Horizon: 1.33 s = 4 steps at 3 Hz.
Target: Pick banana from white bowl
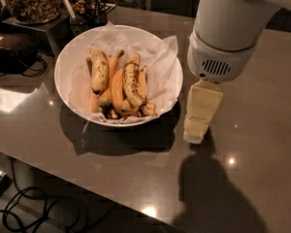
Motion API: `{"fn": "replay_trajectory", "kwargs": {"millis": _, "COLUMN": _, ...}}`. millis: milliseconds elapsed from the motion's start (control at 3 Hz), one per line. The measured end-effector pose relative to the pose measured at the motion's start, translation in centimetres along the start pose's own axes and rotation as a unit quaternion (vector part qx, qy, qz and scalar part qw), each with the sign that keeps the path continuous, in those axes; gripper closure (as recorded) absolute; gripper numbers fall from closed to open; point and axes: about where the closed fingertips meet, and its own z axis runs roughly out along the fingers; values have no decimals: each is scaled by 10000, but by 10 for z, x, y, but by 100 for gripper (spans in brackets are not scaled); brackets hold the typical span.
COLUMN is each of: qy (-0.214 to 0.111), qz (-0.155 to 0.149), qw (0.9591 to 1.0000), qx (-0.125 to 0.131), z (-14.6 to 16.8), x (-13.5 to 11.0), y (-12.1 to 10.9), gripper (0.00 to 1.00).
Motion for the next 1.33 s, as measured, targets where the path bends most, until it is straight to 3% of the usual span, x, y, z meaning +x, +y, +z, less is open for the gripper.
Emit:
{"fn": "replay_trajectory", "kwargs": {"millis": 333, "qy": -192, "qz": 129, "qw": 9997, "qx": -93, "z": -4, "x": -22, "y": -1, "gripper": 0}}
{"fn": "replay_trajectory", "kwargs": {"millis": 667, "qy": -325, "qz": -17, "qw": 9989, "qx": -329, "z": -2, "x": -59, "y": -3, "gripper": 0}}
{"fn": "replay_trajectory", "kwargs": {"millis": 1000, "qy": -460, "qz": -451, "qw": 9958, "qx": -649, "z": 5, "x": -87, "y": -2, "gripper": 0}}
{"fn": "replay_trajectory", "kwargs": {"millis": 1333, "qy": -603, "qz": -307, "qw": 9961, "qx": -566, "z": 4, "x": -89, "y": -5, "gripper": 0}}
